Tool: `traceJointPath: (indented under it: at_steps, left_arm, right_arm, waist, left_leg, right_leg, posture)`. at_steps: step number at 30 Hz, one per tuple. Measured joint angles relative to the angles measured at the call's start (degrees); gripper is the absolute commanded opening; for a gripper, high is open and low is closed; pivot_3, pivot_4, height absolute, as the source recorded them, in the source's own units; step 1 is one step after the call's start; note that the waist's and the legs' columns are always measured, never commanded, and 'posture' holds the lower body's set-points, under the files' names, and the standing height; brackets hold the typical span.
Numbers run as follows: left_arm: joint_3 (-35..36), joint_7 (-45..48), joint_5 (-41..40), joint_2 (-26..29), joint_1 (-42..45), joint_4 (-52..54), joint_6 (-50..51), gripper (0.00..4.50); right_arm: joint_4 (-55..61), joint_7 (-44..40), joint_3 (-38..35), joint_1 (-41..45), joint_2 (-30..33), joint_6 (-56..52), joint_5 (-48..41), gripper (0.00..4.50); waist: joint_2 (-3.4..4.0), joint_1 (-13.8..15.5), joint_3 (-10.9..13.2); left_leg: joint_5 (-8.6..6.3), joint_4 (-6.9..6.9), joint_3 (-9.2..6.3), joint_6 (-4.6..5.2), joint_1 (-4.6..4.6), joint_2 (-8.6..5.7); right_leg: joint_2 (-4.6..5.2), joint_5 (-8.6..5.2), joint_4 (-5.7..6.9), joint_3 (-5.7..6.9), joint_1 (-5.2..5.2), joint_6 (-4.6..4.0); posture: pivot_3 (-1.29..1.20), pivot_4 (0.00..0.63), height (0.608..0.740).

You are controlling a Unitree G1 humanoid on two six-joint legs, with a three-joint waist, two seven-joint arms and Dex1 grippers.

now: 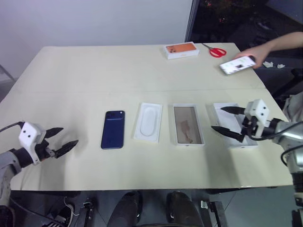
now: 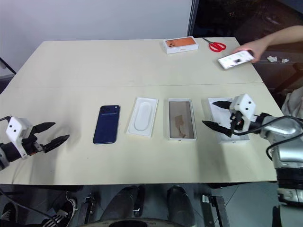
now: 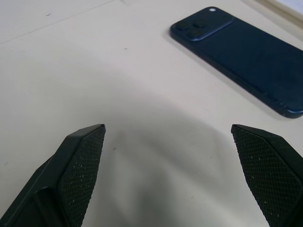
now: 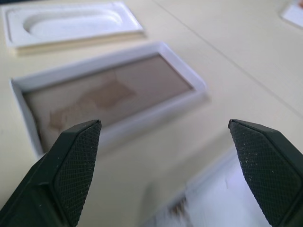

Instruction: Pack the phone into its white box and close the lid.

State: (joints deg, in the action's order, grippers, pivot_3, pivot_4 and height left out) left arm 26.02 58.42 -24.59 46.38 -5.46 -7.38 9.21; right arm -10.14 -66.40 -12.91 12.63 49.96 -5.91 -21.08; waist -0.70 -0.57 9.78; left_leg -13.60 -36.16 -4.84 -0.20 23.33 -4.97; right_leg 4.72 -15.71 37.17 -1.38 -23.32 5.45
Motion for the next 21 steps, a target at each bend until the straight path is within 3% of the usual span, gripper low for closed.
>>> traceJointPath:
  at_steps: [21]
  left_arm:
    - [-0.32, -2.06, -1.53, -0.97, 3.67, 1.89, 3.59, 4.48]
  right_arm:
    - [-2.3, 1.96, 1.21, 1.94, -0.04, 0.65, 1.44, 4.5]
  waist:
    - [0.02, -0.1, 0.0]
  left_leg:
    - [0.0, 0.01, 0.02, 0.0, -0.01, 0.03]
  right_leg:
    - [-0.02, 0.0, 0.01, 0.0, -0.02, 0.0]
  posture:
    - [0.0, 0.15, 0.74]
